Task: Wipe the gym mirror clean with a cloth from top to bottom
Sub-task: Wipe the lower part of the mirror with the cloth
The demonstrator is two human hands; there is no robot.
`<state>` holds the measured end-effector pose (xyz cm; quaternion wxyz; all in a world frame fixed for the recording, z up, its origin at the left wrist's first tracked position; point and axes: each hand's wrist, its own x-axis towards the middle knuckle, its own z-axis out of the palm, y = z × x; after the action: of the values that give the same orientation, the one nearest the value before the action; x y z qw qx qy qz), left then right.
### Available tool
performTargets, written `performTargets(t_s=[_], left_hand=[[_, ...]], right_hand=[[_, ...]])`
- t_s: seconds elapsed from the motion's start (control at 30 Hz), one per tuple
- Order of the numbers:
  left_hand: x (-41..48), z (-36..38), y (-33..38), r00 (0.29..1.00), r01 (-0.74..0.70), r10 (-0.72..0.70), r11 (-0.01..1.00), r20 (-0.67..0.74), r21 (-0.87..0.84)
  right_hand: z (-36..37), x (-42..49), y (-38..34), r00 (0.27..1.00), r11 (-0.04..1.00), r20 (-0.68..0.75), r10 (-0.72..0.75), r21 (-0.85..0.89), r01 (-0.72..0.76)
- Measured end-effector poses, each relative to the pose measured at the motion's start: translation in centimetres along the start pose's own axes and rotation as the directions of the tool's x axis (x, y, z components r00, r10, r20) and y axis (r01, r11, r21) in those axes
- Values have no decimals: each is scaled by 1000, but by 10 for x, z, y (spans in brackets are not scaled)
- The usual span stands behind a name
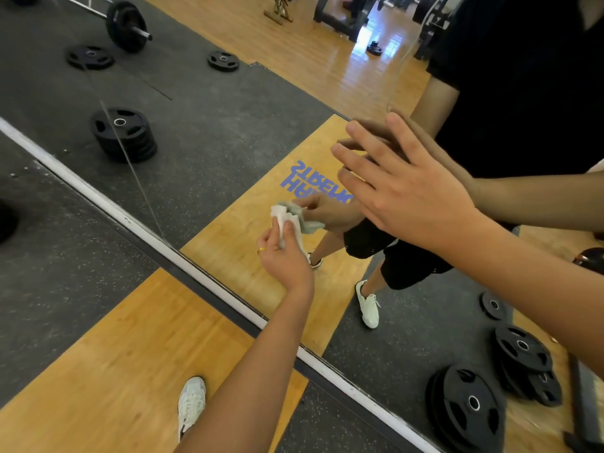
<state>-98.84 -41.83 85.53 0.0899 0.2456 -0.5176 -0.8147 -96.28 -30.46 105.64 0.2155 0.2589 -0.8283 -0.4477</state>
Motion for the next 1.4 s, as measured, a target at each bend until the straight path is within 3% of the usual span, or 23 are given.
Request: performTargets(t_s=[0.07,0.13,0.2,0.33,0.57,0.83,1.13,1.3,1.4], left_hand=[[-10,4,14,983,-153,154,988,97,-13],[-23,19,30,919,-321,331,944,213,-80],[-27,32,42,891,-377,394,919,226,-117],[-9,25,27,883,-405,410,912,230,-71],[-2,17,16,988,-129,133,991,84,-46],[-71,27,10,940,-239,249,968,234,-73],[-82,24,-7,953,-257,258,966,158,-30],[-101,27,5,850,-432,430,900,303,-65],[-90,30,7,858,-452,448,891,253,-44]], right_hand=[[1,-1,0,1000,1000,1,-5,-8,5],[1,-2,1,1000,1000,8,-8,-2,8],[1,-2,1,1000,1000,12,-11,13,11],[1,-2,0,1000,1000,0,-10,-5,10],[5,-3,1,1000,1000,-21,-15,-16,15],[3,-1,2,1000,999,0,-26,-37,25],[2,1,2,999,998,-32,-28,-56,26],[3,1,1,997,998,-71,-23,-67,19],[3,2,1,995,997,-91,-30,-72,23]])
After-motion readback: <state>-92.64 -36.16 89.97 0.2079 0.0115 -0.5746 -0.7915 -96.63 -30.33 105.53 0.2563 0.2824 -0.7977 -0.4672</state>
